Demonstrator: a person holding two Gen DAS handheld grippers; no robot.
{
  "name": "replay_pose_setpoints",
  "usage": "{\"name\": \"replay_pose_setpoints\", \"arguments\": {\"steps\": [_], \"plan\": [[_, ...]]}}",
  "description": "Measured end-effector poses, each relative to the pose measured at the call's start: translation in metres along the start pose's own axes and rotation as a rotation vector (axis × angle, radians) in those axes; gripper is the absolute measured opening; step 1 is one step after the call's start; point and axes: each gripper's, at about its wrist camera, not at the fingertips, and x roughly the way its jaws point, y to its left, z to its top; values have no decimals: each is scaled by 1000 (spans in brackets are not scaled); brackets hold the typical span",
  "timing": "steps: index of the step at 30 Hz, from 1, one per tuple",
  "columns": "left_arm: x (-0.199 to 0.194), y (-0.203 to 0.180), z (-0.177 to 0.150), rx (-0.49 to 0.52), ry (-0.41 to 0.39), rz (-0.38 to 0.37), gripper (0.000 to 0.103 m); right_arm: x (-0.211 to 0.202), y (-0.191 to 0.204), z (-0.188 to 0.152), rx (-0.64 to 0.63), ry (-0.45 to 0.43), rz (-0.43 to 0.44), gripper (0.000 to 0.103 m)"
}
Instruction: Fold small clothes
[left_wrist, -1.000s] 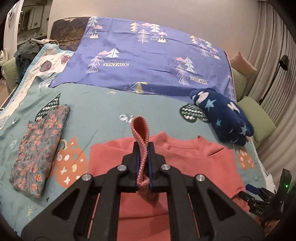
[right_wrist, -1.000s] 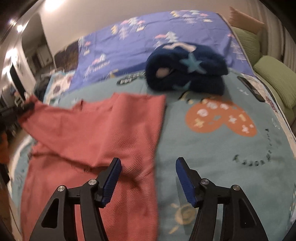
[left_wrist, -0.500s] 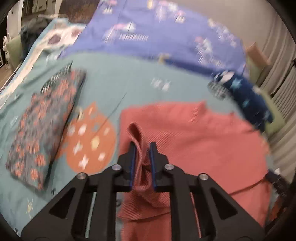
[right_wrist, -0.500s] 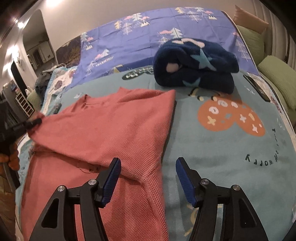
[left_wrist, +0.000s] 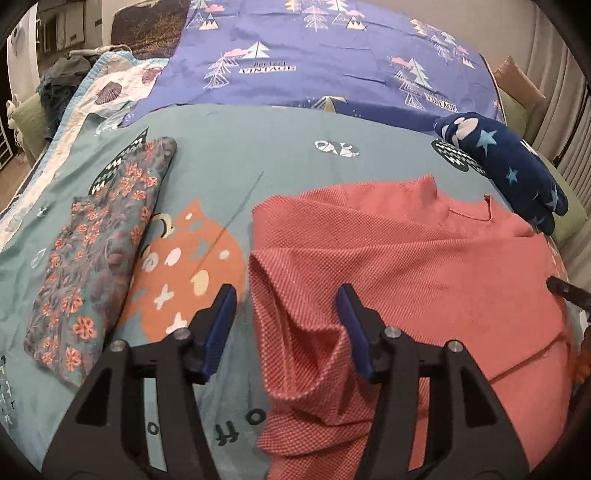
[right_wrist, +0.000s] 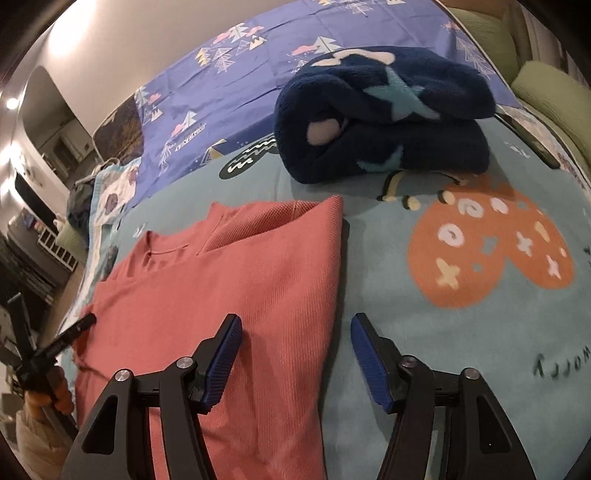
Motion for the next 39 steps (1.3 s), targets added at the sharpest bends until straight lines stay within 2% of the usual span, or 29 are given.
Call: {"name": "replay_pose_setpoints", "arguments": {"steps": [1,4,5,7,9,11,13,14,16,17,18,19,21,22,23,24,26,27,30,31,34,39], "plan": [[-3,4,0,-11,-2,0,58,2,1,0,-40,-4,-76,5],[-13,22,-6,-33,-21,82,58,-2,-13,0,-24,-41,-196,3],[-16,27,-8,-37,-24,87,58,-6,-20,0,-6,-53,-238,3],[-26,36,-12,-53,-32,94,58,-16,-37,-1,54,-56,-193,4],[-37,38,-16,-52,-49,89,58,-31,-45,-6,102,-45,-78,9],[-49,33,-21,-45,-67,55,58,-46,-35,-17,64,-42,-5,11],[-56,24,-23,-39,-78,-3,58,-57,-15,-30,-16,-43,22,17],[-57,17,-24,-28,-76,-30,59,-60,-3,-38,-59,-42,43,25],[-53,3,-29,7,-56,-33,64,-60,19,-49,-139,-24,68,47],[-47,-5,-33,41,-36,-9,64,-57,29,-56,-183,-8,42,64],[-44,-9,-36,59,-26,4,64,-52,36,-63,-226,11,-10,67],[-41,-13,-42,81,-14,14,64,-44,41,-70,-263,33,-71,67],[-42,-17,-50,108,-12,31,64,-44,39,-79,-288,-6,-106,63],[-44,-15,-51,109,-19,44,65,-45,34,-79,-284,-31,-139,58],[-46,-9,-50,94,-24,73,66,-47,24,-77,-249,-48,-177,45],[-46,-3,-49,75,-24,98,66,-49,8,-72,-179,-56,-173,40],[-47,12,-47,21,-22,115,67,-54,-17,-66,-58,-53,-73,40],[-48,18,-48,3,-22,118,67,-56,-19,-66,-52,-51,-59,40],[-57,23,-52,6,-41,178,67,-62,-6,-72,-143,-56,-132,41],[-61,24,-54,12,-48,199,67,-65,-8,-73,-131,-63,-133,41],[-71,26,-60,6,-43,154,67,-68,-27,-69,0,-46,-56,44],[-99,19,-74,2,-69,45,67,-85,-9,-89,-118,-50,-101,46]]}}
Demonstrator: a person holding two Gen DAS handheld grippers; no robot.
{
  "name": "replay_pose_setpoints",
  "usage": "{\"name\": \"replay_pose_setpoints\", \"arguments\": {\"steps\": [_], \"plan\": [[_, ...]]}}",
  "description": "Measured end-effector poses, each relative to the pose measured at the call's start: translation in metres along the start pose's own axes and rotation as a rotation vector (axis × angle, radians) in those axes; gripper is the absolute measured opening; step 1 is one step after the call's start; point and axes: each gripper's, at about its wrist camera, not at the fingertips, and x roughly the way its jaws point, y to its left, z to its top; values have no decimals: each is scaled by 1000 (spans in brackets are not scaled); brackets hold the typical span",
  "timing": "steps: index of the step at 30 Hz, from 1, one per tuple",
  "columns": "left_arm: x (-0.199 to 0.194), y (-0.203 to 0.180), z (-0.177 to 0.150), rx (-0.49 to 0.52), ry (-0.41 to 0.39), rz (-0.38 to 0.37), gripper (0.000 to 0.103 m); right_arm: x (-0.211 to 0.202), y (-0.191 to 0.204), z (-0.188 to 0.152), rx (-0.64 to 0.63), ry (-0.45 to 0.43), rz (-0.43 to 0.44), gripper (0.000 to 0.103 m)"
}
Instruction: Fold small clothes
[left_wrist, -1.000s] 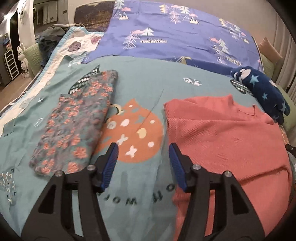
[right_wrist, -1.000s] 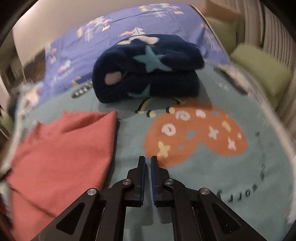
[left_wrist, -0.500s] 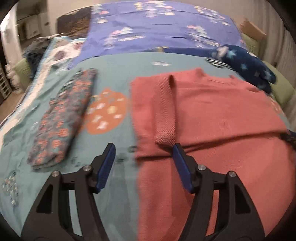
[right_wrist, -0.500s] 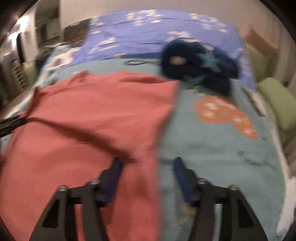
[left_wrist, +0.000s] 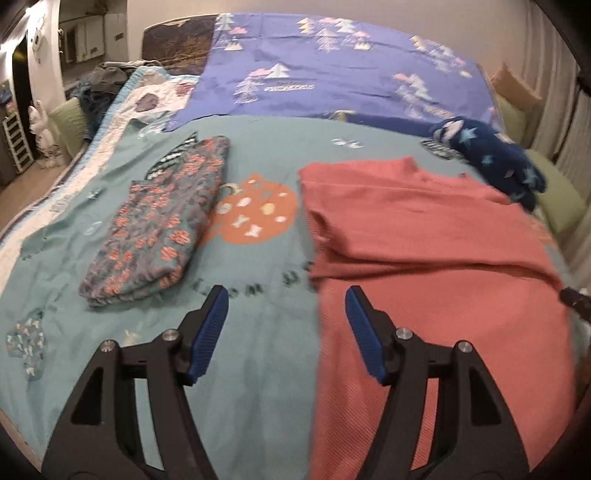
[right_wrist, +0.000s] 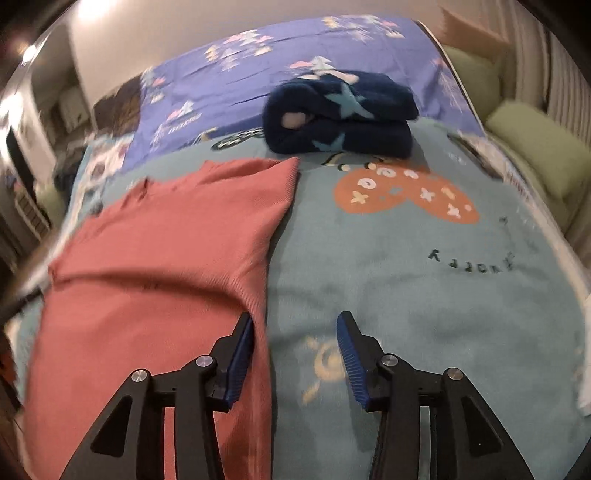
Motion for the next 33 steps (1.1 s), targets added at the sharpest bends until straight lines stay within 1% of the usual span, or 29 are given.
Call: {"name": "replay_pose_setpoints", "arguments": {"steps": [2,5,8,12,14,16,19,20,21,24,27,30,33], "plan": [[-11,-8,-7,14,-2,-35,67,-18,4,-9,-11,-17,35,46],[-30,-24,-27,62,0,-96,67,-49,13,-26,-22,-49,105,46],[-46,-32,-54,108,23,-124,70,-68,13,-52,-9,-23,173,46],[-65,-29,-89,150,49,-123,70,-80,-3,-91,36,14,172,46],[-72,-24,-104,149,64,-119,70,-87,-12,-107,75,24,184,46],[-77,-18,-116,128,79,-115,70,-96,-17,-121,99,18,202,46],[-86,-11,-134,84,102,-153,72,-110,-17,-143,111,8,233,46],[-92,-11,-141,81,98,-163,75,-113,-17,-149,114,10,241,46],[-96,-10,-145,84,97,-169,77,-118,-16,-158,118,13,252,46],[-110,-9,-162,91,99,-192,78,-132,-14,-183,126,10,271,46],[-120,-6,-177,105,100,-208,78,-144,-13,-205,137,3,310,46],[-128,-6,-185,123,100,-219,78,-147,-14,-218,155,11,337,46],[-135,-6,-192,126,101,-267,77,-146,-14,-224,180,13,375,46]]}}
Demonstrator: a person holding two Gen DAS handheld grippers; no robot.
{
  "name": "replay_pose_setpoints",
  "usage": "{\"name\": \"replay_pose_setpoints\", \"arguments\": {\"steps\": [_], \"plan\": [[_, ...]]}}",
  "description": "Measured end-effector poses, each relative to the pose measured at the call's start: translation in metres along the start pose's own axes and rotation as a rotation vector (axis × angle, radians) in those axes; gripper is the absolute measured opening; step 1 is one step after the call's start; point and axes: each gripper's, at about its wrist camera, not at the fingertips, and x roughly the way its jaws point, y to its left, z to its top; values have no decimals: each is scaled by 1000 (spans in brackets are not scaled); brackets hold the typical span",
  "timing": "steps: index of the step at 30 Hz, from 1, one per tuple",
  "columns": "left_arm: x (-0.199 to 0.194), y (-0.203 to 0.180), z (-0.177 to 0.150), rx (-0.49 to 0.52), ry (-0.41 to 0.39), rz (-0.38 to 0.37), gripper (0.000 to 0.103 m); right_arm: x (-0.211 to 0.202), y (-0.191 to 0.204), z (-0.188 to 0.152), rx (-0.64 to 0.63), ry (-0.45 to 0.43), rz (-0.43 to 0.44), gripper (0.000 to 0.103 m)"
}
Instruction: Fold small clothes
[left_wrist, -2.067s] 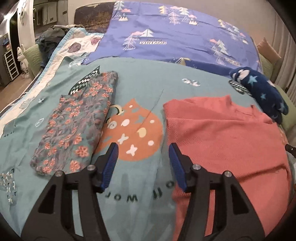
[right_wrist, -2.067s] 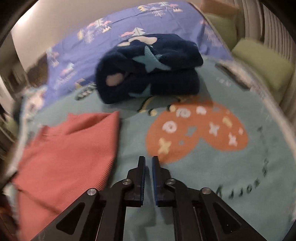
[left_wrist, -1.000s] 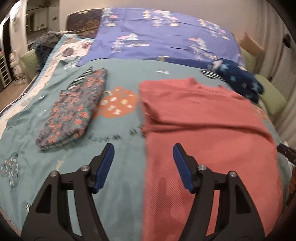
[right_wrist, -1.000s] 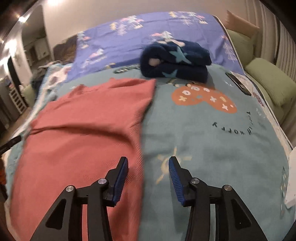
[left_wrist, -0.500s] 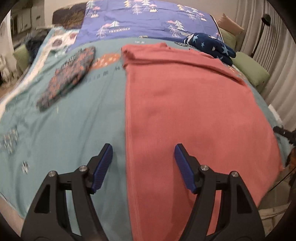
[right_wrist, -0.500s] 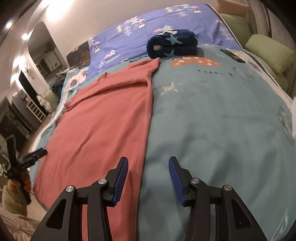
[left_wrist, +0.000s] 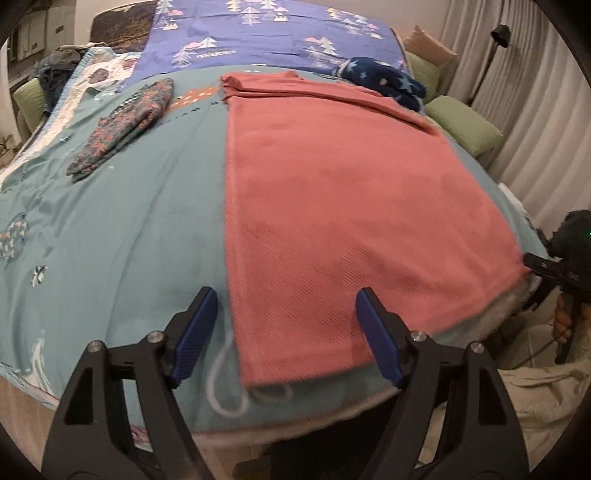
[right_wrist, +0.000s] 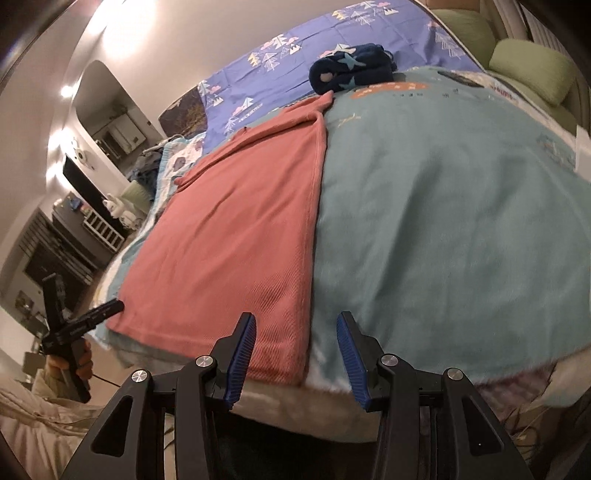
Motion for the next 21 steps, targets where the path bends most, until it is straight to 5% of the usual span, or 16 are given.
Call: {"name": "replay_pose_setpoints", "arguments": {"steps": [7,12,16,20,21], "plan": [[-1,8,-2,-38,-10,8,42,10,10,6,-27,29,-31,45],[-5,28,-3,-134,-6,-15,12,15,10,1,-19,53,-11,13],[-9,26,-3,-117,-13,12,12,13,8,1,14,34,-23,8],[-7,23,-8,-99,-11,43,69,11,10,2,-2,31,-42,13],[-7,21,-9,-92,-16,45,71,13,10,2,-5,42,-43,22]]}}
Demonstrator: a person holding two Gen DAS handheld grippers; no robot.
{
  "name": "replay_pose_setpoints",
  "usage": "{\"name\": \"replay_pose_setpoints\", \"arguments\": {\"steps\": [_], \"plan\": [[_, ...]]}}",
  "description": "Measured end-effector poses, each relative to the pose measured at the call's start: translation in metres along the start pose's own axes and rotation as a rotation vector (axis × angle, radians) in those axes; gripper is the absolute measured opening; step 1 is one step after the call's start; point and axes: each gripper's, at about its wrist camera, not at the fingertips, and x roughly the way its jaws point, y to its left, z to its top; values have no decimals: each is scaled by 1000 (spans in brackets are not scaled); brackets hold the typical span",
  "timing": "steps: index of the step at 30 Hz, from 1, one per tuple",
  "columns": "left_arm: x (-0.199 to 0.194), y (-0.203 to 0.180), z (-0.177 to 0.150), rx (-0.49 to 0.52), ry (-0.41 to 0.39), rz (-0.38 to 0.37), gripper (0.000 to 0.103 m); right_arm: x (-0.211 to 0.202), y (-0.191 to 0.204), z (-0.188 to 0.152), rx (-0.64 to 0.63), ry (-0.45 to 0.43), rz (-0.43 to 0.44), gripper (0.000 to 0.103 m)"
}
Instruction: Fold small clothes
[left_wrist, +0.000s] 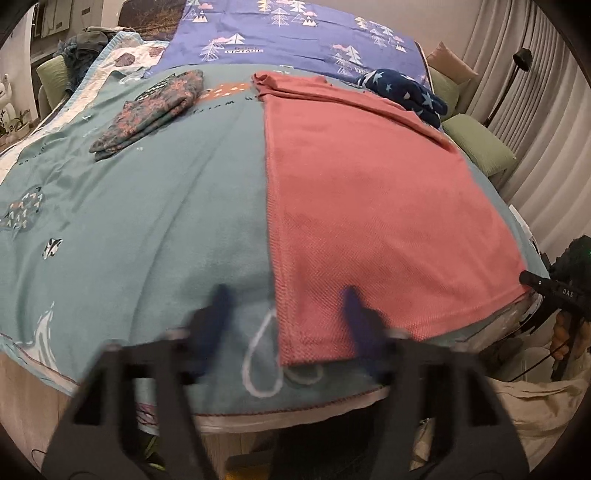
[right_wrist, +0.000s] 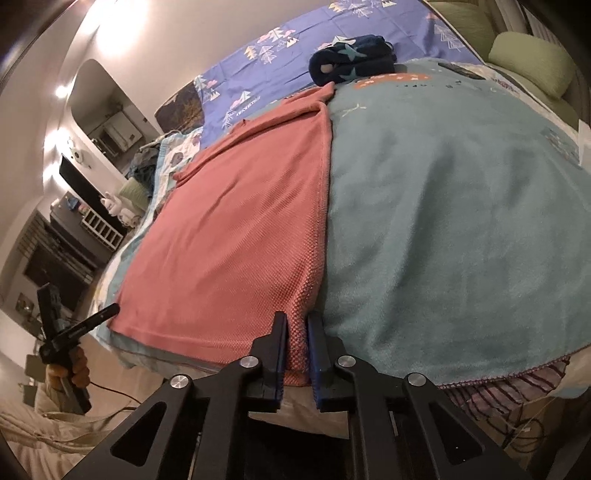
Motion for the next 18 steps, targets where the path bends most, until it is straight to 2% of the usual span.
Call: {"name": "replay_pose_setpoints", "arguments": {"steps": [2,4,5,6,7,8,10,13,18], "plan": [[5,-5,-3,39,7,29,70,4,-1,1,4,13,23,31],[5,-9,-4,58,0,15,49,9,0,2,-2,30,7,32],[2,-8,-2,49,-6,-27,5,12,2,3,-14,45,-4,31],[-2,-4,2,13,-6,-63,7,14,3,4,-10,53,10,16],[-8,-1,7,-27,-21,-90,7,13,0,6,15,63,63,5],[-21,1,15,-45,-70,-115,7,8,-6,10,75,58,169,5],[-39,1,29,-37,-130,-148,7,-9,-11,19,119,-2,249,4],[-65,-6,56,16,-221,-143,7,-29,-12,39,130,-71,288,4],[-81,-23,92,100,-313,-126,7,-50,4,80,85,-162,333,4]]}}
